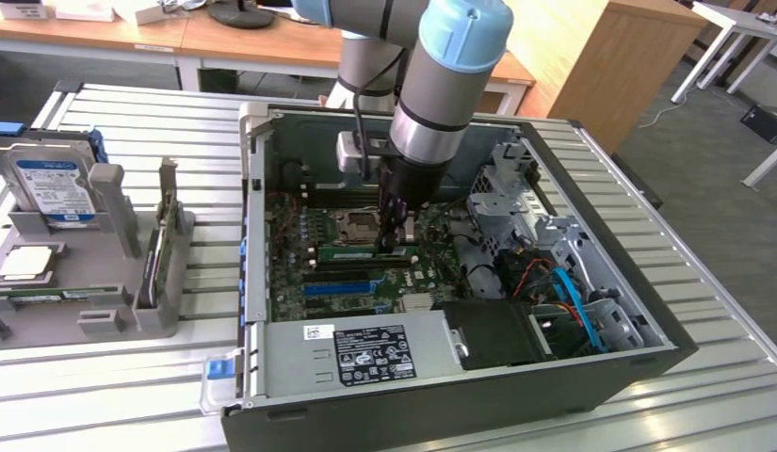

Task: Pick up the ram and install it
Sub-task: 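Insert the ram into the slot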

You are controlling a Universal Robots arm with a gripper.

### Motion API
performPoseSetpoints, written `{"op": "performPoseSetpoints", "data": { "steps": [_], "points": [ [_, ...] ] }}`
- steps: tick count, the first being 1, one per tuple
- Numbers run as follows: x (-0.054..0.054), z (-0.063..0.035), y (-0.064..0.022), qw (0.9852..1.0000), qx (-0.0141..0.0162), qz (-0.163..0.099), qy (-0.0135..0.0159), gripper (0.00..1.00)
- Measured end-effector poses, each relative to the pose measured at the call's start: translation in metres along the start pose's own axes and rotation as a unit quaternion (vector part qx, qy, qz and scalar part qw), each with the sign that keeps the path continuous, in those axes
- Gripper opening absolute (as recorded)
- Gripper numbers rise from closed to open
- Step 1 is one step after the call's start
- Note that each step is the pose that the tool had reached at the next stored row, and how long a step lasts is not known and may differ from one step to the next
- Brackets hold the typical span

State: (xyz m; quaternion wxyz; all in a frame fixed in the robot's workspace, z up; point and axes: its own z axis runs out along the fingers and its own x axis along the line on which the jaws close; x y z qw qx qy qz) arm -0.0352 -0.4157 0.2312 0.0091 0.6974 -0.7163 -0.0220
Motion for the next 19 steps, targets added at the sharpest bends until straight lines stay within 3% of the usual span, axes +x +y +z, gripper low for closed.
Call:
{"op": "performPoseSetpoints", "data": {
  "steps": [19],
  "points": [
    [-0.0019,0.001,0.0,1.0,0.0,0.002,0.0,0.12]
  ]
}}
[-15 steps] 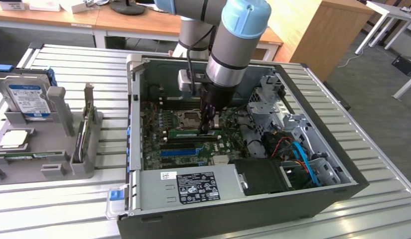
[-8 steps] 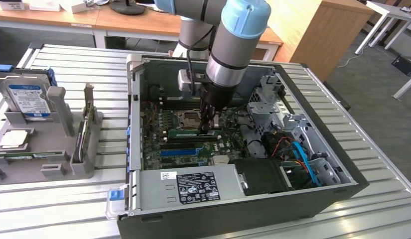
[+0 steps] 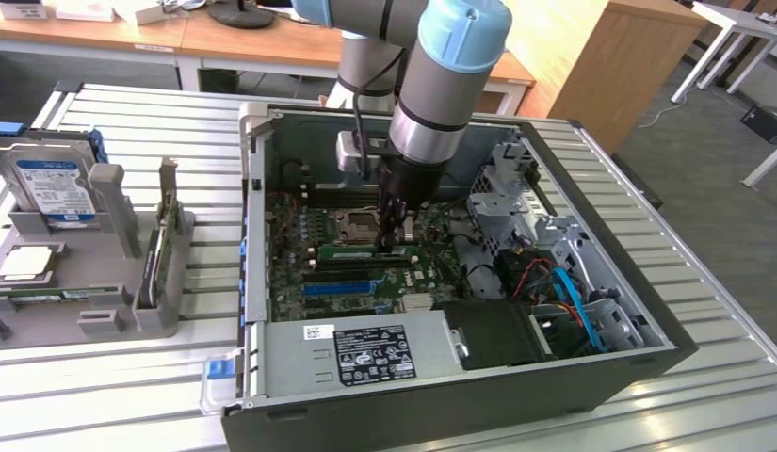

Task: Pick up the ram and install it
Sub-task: 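Insert the ram into the slot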

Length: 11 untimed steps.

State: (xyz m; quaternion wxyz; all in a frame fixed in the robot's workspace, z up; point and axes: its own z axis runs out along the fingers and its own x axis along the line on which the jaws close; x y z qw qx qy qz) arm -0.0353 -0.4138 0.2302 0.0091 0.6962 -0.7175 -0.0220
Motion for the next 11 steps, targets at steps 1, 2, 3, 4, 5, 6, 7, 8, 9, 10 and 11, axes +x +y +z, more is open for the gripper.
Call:
{"op": "performPoseSetpoints", "data": {
  "steps": [1,2,3,4,5,6,7,8,9,10,11],
  "points": [
    [0.0,0.0,0.0,1.0,0.0,0.0,0.0,0.12],
    [0.0,0.0,0.0,1.0,0.0,0.0,0.0,0.12],
    [0.0,0.0,0.0,1.0,0.0,0.0,0.0,0.12],
    [0.0,0.0,0.0,1.0,0.0,0.0,0.0,0.12],
    [0.0,0.0,0.0,1.0,0.0,0.0,0.0,0.12],
    [0.0,0.0,0.0,1.0,0.0,0.0,0.0,0.12],
    [0.0,0.0,0.0,1.0,0.0,0.0,0.0,0.12],
    [0.0,0.0,0.0,1.0,0.0,0.0,-0.0001,0.12],
    [0.0001,-0.0006,0.0001,1.0,0.0,0.0,0.0,0.12],
    [0.0001,-0.0012,0.0001,1.0,0.0,0.0,0.0,0.12],
    [0.0001,-0.0023,0.0001,1.0,0.0,0.0,0.0,0.12]
  ]
}}
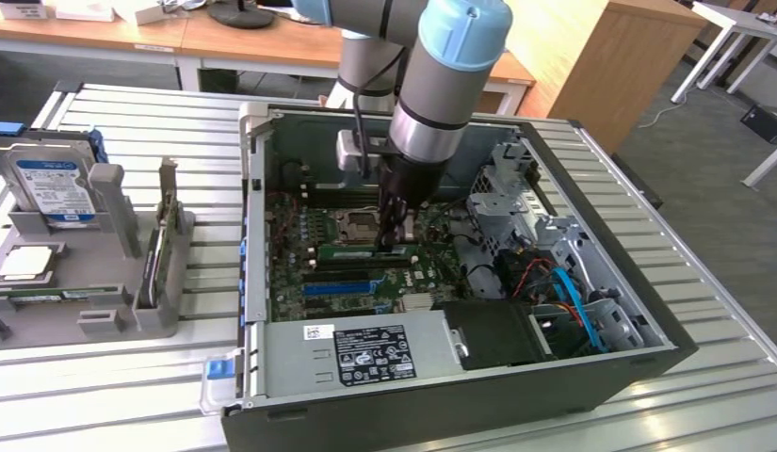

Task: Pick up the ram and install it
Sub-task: 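Insert the ram into the slot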

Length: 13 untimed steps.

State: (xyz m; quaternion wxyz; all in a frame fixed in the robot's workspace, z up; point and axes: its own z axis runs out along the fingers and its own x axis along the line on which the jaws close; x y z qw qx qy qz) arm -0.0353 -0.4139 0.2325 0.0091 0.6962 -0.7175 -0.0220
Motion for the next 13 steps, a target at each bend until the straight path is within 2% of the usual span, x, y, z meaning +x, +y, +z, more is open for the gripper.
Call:
{"op": "performPoseSetpoints", "data": {
  "steps": [13],
  "points": [
    [0.0019,-0.0024,0.0,1.0,0.0005,0.0,-0.0001,0.12]
  ]
}}
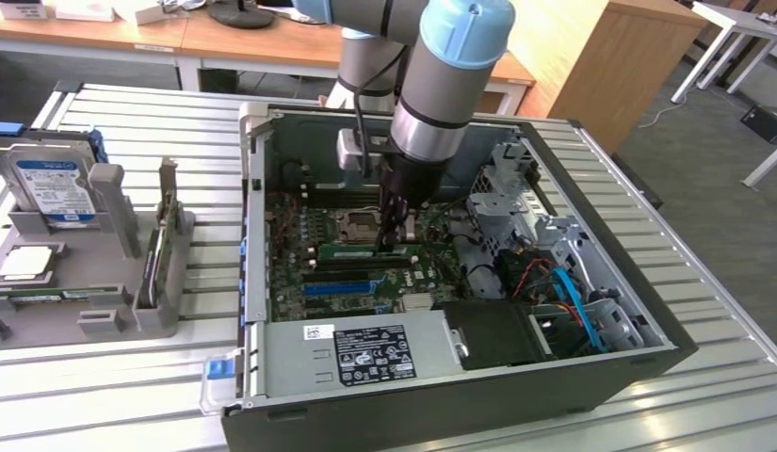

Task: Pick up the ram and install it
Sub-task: 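Insert the ram into the slot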

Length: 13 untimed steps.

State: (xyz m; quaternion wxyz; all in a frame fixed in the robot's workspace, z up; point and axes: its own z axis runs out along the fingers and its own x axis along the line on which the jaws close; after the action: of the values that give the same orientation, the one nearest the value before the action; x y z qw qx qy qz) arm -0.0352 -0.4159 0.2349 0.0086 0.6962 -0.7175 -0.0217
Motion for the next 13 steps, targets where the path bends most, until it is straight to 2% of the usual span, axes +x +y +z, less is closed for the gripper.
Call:
{"op": "performPoseSetpoints", "data": {
  "steps": [4,9,13],
  "points": [
    [-0.0001,0.0001,0.0,1.0,0.0006,0.0,0.0,0.12],
    [0.0,0.0006,0.0,1.0,0.0054,0.0,-0.0001,0.12],
    [0.0,0.0007,0.0002,1.0,0.0056,0.0,-0.0002,0.12]
  ]
}}
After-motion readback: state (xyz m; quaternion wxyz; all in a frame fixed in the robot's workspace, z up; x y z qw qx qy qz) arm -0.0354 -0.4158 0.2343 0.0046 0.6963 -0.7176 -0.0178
